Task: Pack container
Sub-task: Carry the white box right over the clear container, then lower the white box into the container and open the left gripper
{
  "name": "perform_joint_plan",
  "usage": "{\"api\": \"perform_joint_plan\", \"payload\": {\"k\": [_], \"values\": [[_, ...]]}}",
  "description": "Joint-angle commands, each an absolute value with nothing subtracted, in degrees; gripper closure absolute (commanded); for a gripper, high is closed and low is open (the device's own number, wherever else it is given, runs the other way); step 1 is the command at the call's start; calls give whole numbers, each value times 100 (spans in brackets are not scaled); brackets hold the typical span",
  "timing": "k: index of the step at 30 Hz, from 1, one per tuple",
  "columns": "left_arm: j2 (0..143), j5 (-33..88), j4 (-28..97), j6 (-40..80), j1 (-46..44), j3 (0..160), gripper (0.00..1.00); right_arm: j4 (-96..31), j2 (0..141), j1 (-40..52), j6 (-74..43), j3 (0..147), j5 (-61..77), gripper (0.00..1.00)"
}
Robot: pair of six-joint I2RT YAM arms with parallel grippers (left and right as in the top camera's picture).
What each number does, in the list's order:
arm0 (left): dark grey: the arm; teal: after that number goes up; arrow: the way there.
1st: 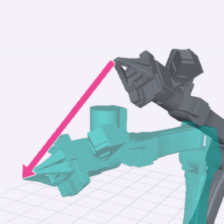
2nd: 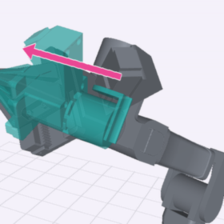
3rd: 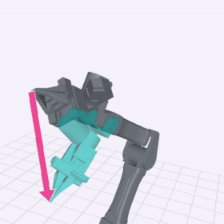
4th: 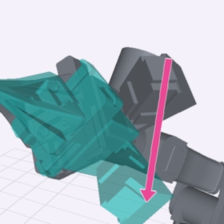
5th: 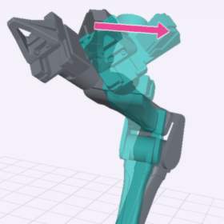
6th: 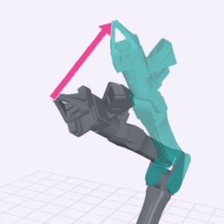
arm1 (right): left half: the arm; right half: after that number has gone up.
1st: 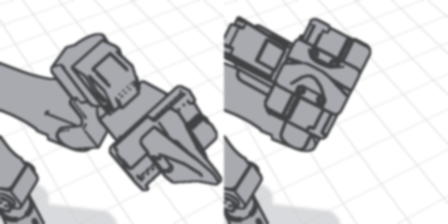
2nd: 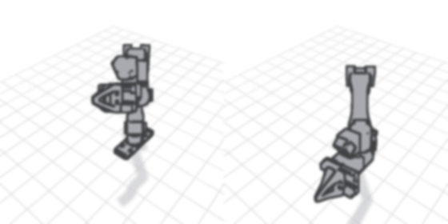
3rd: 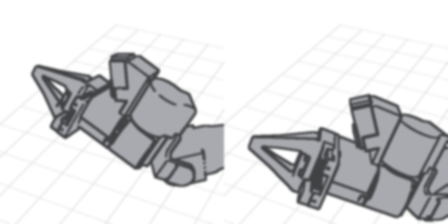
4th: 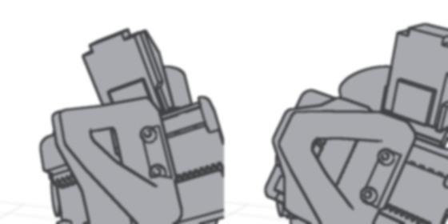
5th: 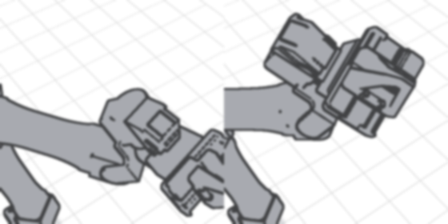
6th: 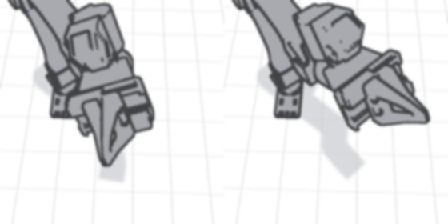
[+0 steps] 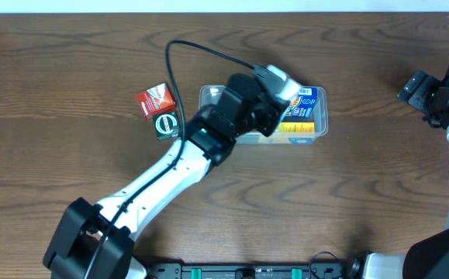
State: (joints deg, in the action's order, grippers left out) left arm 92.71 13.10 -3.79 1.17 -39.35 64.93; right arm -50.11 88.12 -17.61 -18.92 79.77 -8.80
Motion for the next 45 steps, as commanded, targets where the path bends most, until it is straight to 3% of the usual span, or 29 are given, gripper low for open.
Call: {"api": "perform_joint_plan", "payload": {"k": [1,13,25,45], "values": [[9249,1238,-508,-961,-4082,6652,58,-5017,8809,-1793,-1968,8018,-921,1],[9428,1240,-915,-2222,-4134,6652,58,-5017,8809,-1793,-1968,8018,-921,1],[10022,1236,-1035,-5087,-4383,6652,73,-5017,8809,-1793,-1968,8018,-921,1],[10750,355,-2523,-5443,-4412,6652,76,-5017,8809,-1793,-1968,8018,-919,1]]}}
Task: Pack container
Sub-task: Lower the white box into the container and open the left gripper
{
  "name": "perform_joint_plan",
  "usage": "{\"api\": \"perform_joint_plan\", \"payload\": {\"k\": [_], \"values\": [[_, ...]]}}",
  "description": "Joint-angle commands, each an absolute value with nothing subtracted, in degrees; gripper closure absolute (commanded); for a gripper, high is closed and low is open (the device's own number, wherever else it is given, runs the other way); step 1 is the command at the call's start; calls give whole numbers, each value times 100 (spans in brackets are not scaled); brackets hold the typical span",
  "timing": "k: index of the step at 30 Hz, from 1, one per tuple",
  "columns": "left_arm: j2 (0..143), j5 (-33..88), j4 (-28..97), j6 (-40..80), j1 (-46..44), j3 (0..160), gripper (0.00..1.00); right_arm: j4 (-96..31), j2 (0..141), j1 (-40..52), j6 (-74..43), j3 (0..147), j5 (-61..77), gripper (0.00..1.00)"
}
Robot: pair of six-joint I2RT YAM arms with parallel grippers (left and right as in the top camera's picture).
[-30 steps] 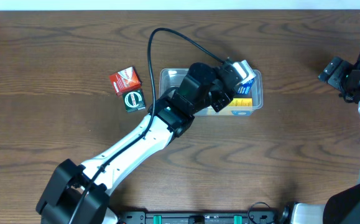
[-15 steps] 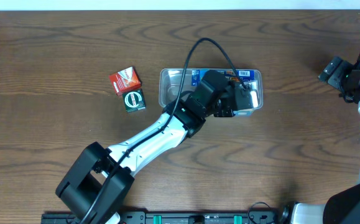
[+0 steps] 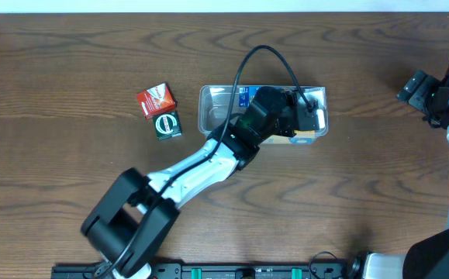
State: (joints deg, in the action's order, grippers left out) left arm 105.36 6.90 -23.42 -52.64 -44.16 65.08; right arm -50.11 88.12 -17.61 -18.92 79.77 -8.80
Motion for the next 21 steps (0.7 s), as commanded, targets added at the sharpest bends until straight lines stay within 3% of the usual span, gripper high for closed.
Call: {"api": "perform_joint_plan", "payload": {"k": [1,10,12,21], "values": [[10803,298,-2613,-5443,-4412,6652,75,-5017,8809,-1793,-1968,8018,-921,1],[10888,183,-2672,-5680,-4412,6652,74,-5017,8809,-1793,-1968,8018,-919,1],[10888,183,-2670,-5677,-4412,6652,64,-5017,8809,-1793,-1968,8018,-921,1],[10888,185,-2668,-5677,-4412,6652,40,-5017,8809,-1793,-1968,8018,-921,1]]}}
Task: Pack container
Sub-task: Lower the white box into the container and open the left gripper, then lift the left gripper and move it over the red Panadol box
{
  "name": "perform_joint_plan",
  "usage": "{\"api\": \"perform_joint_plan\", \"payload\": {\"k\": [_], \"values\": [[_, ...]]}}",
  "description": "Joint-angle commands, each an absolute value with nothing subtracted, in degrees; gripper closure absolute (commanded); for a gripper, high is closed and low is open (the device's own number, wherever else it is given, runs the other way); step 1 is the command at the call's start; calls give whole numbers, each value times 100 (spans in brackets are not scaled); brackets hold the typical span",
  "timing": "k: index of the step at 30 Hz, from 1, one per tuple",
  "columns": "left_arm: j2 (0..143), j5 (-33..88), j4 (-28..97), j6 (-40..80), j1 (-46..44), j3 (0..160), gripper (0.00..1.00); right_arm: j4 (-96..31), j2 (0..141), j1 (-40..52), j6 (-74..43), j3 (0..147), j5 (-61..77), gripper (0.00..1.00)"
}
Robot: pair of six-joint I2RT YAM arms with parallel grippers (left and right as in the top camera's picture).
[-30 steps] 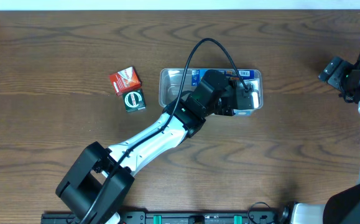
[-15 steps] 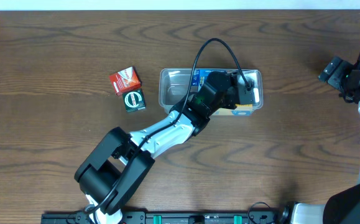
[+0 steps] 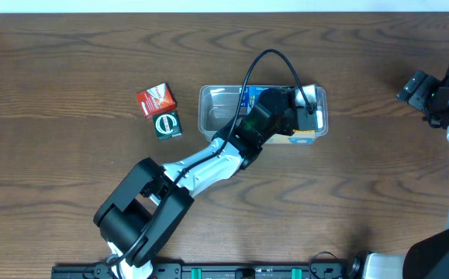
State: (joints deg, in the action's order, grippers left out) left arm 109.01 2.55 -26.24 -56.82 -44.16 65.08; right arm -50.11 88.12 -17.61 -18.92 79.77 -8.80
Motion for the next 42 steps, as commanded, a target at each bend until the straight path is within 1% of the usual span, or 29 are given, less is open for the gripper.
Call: {"api": "perform_joint_plan", "payload": {"k": [1,3,7,15,18,22,23,24,27,30,34,38,42], "values": [[10888,185,-2668,-5677,-4414,6652,37,-5017,8809,-1793,-1968,8018,-921,1],[10888,185,-2668,-5677,-4412,6652,35,-5017,8809,-1793,-1968,8018,-921,1],[10888,185,-2670,-5675,-4414,6652,33,-5017,8809,-1793,-1968,8018,-921,1],[10888,185,-2668,-5671,-4414,6652,34,-5017,8809,-1793,-1968,8018,-921,1],[10873,152,-2681,-5284,-4412,6652,32,-5017,8809,-1793,-1970,8018,-921,1],[10713,-489,-2746,-3966,-4412,6652,26,-5017,8809,-1793,-1968,8018,-921,1],[10619,-694,-2696,-3599,-4412,6652,22,-5017,8809,-1793,-1968,8018,-921,1],[10503,-864,-2604,-3284,-4405,6652,15,-5017,8809,-1793,-1968,8018,-921,1],[10090,-1105,-2102,-2899,-4392,6652,2,-5017,8809,-1793,-1968,8018,-921,1],[9491,-1367,-1262,-2324,-4318,6652,2,-5017,8809,-1793,-1968,8018,-921,1],[8768,-1404,-296,-1636,-3916,6652,2,-5017,8809,-1793,-1968,8018,-919,1],[8427,-1402,224,-843,-3068,6652,2,-5017,8809,-1793,-1968,8018,-921,1],[8536,-1398,460,-121,-2102,6652,2,-5017,8809,-1793,-1968,8018,-919,1]]}}
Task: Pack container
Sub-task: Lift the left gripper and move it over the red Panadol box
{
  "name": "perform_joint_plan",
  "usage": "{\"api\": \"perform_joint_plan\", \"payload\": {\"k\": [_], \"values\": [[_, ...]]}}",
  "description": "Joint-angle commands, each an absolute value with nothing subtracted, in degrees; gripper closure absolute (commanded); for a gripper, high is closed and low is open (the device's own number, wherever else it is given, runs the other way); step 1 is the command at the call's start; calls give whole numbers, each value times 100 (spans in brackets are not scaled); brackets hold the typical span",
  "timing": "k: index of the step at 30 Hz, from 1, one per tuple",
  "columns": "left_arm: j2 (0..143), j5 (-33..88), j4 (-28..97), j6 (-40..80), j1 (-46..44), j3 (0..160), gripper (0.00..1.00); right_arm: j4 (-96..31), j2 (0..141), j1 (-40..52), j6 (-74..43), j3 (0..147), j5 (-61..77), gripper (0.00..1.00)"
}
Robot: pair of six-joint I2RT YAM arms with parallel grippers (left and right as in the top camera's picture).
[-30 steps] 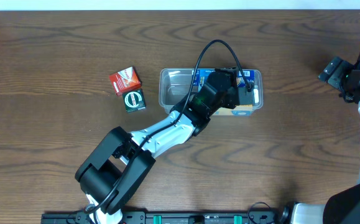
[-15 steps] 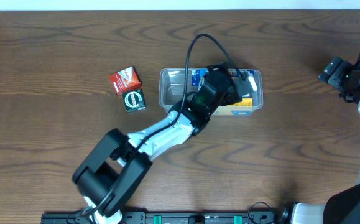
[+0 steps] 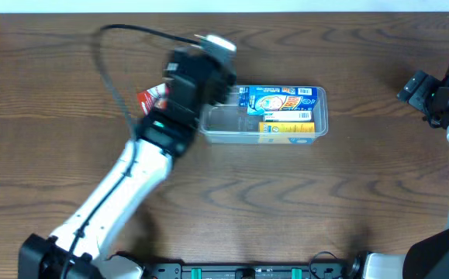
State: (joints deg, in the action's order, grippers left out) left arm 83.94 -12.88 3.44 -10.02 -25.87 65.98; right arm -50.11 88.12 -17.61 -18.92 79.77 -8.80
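Observation:
A clear plastic container (image 3: 224, 124) lies at the table's middle. In its right half lie a blue packet (image 3: 277, 98) and, in front of it, a yellow packet (image 3: 288, 128); its left half shows only bare bottom. My left gripper (image 3: 193, 77) hangs over the container's left end and the spot just left of it, its fingers hidden under the wrist. A red packet (image 3: 148, 98) peeks out at the arm's left side. The right gripper (image 3: 415, 87) hangs at the far right edge, away from all of this.
The left arm (image 3: 123, 186) runs diagonally from the front left up to the container's left end, with its black cable (image 3: 112, 62) looping above it. Brown wooden table (image 3: 348, 194) all around.
My left gripper was down inside the container's right half, over the packets. Now it is at the container's left end, near the red packet. The blue and yellow packets show uncovered in the container.
First the left gripper was over the container's middle, red and green packets lying left of it. At the two later moments it reached into the container's right end. Now it is back at the left, covering where the green packet lay. The right arm stayed still.

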Motion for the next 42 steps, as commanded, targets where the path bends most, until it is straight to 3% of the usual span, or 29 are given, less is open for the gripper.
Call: {"api": "perform_joint_plan", "payload": {"k": [1,9,24,29,42], "values": [[8611,-1398,517,78,-1837,6652,2,-5017,8809,-1793,-1968,8018,-921,1],[9109,-1074,902,797,-950,6652,2,-5017,8809,-1793,-1970,8018,-921,1],[9935,-342,1446,1498,-941,6650,2,-5017,8809,-1793,-1968,8018,-921,1],[9935,-344,1417,2462,-860,6755,2,-5017,8809,-1793,-1968,8018,-919,1],[10357,-862,4342,2670,-816,9435,2,-5017,8809,-1793,-1968,8018,-919,1]]}}
